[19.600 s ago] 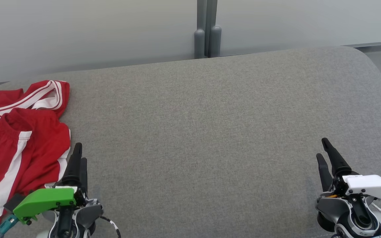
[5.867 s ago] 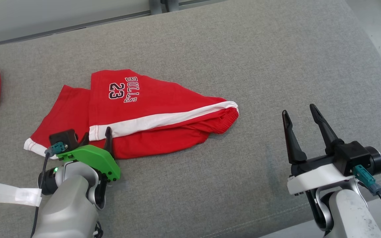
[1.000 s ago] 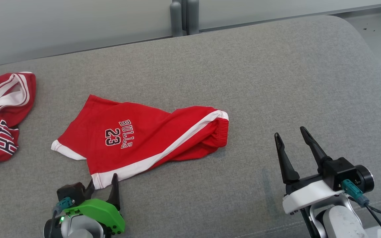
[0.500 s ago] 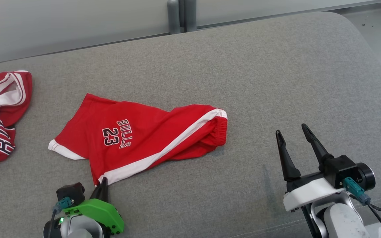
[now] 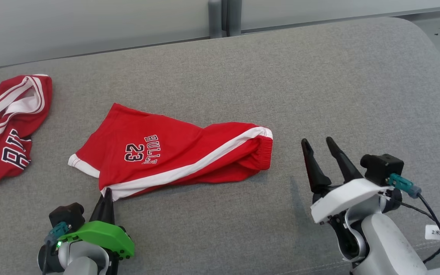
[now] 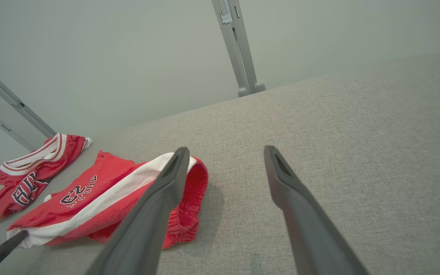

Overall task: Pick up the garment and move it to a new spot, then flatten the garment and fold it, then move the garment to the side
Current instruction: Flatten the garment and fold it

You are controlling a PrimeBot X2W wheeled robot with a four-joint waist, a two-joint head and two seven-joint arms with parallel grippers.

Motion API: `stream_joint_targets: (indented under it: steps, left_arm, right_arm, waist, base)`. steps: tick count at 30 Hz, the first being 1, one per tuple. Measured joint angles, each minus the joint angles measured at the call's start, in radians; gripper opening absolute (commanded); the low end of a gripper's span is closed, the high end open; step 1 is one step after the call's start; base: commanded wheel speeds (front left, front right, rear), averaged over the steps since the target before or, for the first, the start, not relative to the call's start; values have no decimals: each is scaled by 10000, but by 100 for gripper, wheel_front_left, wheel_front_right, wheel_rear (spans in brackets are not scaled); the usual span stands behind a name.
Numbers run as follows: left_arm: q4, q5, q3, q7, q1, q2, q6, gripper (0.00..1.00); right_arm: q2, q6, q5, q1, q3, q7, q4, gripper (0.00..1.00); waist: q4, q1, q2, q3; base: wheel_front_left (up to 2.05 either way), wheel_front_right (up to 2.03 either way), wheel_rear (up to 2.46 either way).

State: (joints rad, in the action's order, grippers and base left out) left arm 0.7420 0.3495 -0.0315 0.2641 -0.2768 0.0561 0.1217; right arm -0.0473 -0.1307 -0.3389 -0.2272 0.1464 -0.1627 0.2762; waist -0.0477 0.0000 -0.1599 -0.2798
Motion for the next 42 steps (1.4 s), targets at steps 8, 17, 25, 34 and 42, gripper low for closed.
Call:
stream_joint_targets:
  steps: [8,17,25,34,42]
  left_arm:
    - [128,-102,102,0,-5,-19,-2,0]
    - [153,-98,-73,0,-90,-58,15,0]
    - [23,104,-341,0,-181,-63,17,0]
    - [-109,236,-623,0,-210,-65,8,0]
    - [-155,249,-660,0,-198,-67,-29,0]
  right_arm:
    - [-151,2,-3039,-1104,1049,2061,642,100]
    - [-807,2,-4567,-1799,1870,3649,1116,100]
    - [-982,2,-4815,-2277,2506,3680,1582,100]
    - [-1081,2,-5148,-2764,3210,3273,1795,44]
    - [-1515,2,-5032,-2915,3783,2556,1887,0]
  waist:
    - [208,0,0,-119]
    - [440,0,0,-219]
    - [587,0,0,-326]
    - [747,0,0,-462]
    - [710,0,0,-366]
  base:
    - [0,0,0]
    - [0,0,0]
    - [0,0,0]
    - [0,0,0]
    - [0,0,0]
